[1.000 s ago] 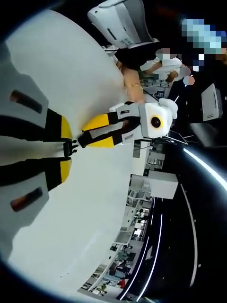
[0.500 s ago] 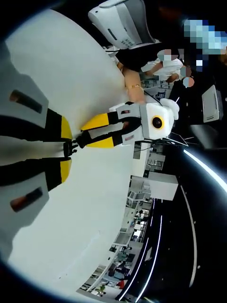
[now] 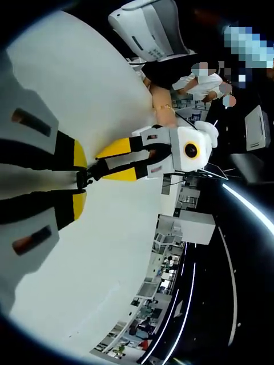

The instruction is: Snap the two parts of the plastic buckle together until the buckle closes and remains connected.

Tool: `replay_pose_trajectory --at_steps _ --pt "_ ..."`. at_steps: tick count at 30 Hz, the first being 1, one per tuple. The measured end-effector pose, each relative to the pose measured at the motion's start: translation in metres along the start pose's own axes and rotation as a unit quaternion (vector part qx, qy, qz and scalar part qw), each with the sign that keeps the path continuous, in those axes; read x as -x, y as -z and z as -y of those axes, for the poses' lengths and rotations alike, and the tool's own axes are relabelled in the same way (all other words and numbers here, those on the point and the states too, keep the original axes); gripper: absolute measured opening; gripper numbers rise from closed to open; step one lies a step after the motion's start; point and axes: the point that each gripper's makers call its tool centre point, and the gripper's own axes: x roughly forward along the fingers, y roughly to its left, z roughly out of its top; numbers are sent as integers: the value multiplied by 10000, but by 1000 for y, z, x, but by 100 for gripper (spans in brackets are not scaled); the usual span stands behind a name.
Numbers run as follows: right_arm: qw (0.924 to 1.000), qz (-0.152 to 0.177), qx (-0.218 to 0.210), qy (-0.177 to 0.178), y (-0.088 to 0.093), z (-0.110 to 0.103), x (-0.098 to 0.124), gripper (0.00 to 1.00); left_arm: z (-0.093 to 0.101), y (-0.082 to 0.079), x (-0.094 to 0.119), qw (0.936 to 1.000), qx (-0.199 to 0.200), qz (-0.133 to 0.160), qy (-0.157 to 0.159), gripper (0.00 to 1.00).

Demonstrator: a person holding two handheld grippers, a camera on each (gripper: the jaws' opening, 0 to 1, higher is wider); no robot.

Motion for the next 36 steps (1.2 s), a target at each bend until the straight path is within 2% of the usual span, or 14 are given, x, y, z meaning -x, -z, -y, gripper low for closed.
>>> replay_pose_trajectory --at_steps 21,36 --pt "9998 107 113 -87 -4 -3 2 12 2 0 0 9999 -68 8 74 12" --pt "9994 231 170 -202 -8 -6 6 12 6 -3 -1 9996 21 145 253 12"
